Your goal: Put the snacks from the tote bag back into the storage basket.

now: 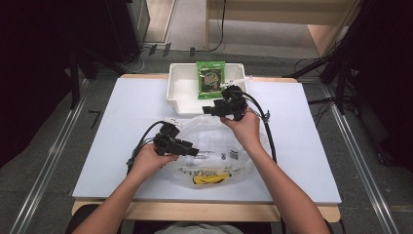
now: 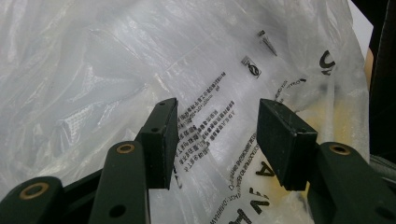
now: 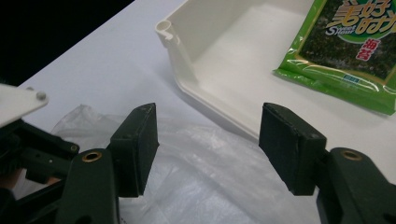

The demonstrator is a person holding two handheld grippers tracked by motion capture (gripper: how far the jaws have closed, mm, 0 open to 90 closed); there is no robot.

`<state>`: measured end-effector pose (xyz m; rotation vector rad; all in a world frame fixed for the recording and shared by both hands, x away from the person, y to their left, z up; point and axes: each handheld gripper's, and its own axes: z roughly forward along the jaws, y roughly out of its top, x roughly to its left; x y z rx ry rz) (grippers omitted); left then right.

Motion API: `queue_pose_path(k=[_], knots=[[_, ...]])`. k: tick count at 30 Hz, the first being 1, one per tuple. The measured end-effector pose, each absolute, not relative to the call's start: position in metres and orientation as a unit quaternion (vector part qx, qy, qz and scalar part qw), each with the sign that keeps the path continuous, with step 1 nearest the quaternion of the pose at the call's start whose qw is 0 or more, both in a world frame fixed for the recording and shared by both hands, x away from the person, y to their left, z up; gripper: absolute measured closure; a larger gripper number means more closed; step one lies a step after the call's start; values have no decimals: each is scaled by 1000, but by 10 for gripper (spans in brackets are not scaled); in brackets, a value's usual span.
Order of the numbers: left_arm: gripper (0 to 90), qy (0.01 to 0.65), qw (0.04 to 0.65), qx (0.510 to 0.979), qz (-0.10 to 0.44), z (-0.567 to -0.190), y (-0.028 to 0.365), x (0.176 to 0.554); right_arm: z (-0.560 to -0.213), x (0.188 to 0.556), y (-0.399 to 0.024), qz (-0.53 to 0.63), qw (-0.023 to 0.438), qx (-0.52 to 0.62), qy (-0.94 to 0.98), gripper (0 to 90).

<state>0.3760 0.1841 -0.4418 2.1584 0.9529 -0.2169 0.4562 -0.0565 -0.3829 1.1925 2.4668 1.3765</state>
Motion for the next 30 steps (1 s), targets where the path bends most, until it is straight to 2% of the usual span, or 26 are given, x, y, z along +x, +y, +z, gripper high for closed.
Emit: queue_pose_path(k=[30], knots=[[493,372,383,842,-79,-437,188,375,-415,405,-87,441,16,383,811,372]])
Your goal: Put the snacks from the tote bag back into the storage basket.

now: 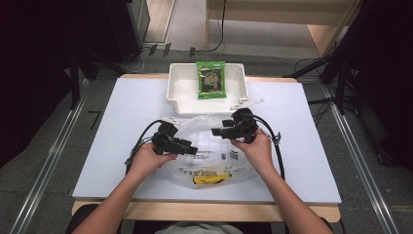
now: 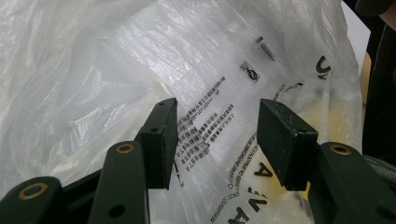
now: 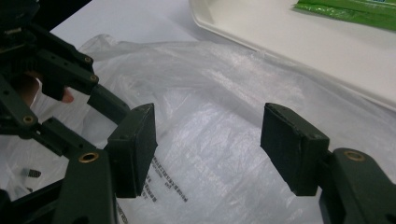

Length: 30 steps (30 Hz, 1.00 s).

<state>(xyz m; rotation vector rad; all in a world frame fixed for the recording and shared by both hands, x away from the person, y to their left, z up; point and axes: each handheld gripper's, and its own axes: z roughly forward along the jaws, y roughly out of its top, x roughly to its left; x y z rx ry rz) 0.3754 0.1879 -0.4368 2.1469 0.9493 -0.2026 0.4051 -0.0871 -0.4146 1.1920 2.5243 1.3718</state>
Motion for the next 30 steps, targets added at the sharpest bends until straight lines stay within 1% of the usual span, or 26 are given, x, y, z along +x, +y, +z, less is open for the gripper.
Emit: queue_pose_path(k=[23,30], knots=[[486,369,390,840,-78,-436,188,375,-439,368,-101,435,18,379,817,371],[480,366,388,842,-75,-436,187,374,-449,364,-103,426,16,382,820,371]])
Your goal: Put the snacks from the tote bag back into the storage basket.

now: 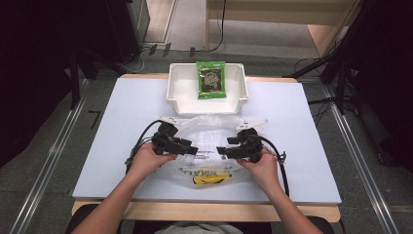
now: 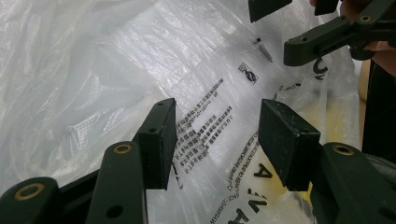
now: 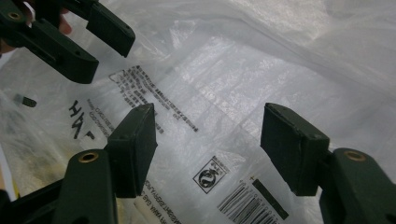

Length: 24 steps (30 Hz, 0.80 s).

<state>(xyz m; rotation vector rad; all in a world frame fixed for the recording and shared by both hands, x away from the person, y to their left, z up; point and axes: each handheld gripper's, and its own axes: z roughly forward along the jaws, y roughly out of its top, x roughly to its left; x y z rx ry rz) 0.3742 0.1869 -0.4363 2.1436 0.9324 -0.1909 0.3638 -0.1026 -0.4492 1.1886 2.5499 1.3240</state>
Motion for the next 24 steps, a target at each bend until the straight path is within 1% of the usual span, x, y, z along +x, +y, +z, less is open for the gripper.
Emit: queue_pose_path(k=[24], knots=[[465,364,383,846,-74,-438,186,375,-455,366,-102,417,13,386,823,370]])
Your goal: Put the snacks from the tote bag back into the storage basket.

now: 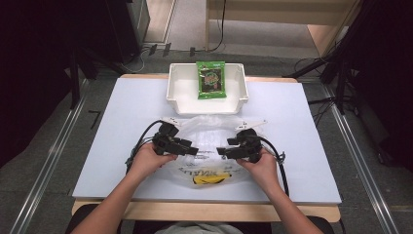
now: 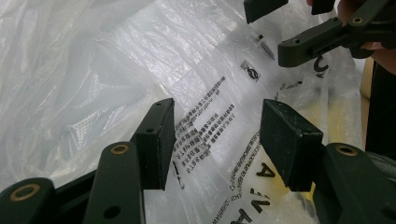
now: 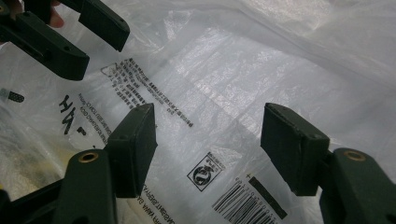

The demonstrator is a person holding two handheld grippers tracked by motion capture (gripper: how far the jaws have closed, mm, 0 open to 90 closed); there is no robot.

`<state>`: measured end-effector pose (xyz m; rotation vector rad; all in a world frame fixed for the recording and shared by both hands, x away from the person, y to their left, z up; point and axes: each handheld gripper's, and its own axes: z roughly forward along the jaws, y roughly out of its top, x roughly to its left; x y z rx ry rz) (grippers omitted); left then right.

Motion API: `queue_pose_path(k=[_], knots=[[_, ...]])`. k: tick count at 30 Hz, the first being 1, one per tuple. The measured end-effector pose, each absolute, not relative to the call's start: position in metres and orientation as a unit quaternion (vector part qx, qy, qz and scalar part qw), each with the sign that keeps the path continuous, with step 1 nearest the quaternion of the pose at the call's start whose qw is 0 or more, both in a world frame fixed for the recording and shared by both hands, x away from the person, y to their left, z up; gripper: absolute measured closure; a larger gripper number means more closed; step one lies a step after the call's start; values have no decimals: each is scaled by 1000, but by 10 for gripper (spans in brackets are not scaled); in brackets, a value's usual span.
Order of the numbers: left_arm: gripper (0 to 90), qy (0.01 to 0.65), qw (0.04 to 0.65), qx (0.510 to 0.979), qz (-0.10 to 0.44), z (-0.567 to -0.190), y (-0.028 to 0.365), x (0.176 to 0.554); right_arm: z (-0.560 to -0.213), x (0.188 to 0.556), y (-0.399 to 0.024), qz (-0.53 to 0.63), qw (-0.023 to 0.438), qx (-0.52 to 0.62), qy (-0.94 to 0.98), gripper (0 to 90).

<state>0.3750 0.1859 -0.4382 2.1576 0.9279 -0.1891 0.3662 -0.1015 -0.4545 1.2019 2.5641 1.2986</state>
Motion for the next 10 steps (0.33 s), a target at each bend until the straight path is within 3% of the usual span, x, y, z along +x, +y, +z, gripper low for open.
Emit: queue_pose_path(k=[10], knots=[[457,363,385,845,-76,-437,187,375,-455,367,-102,413,15,383,826,364]])
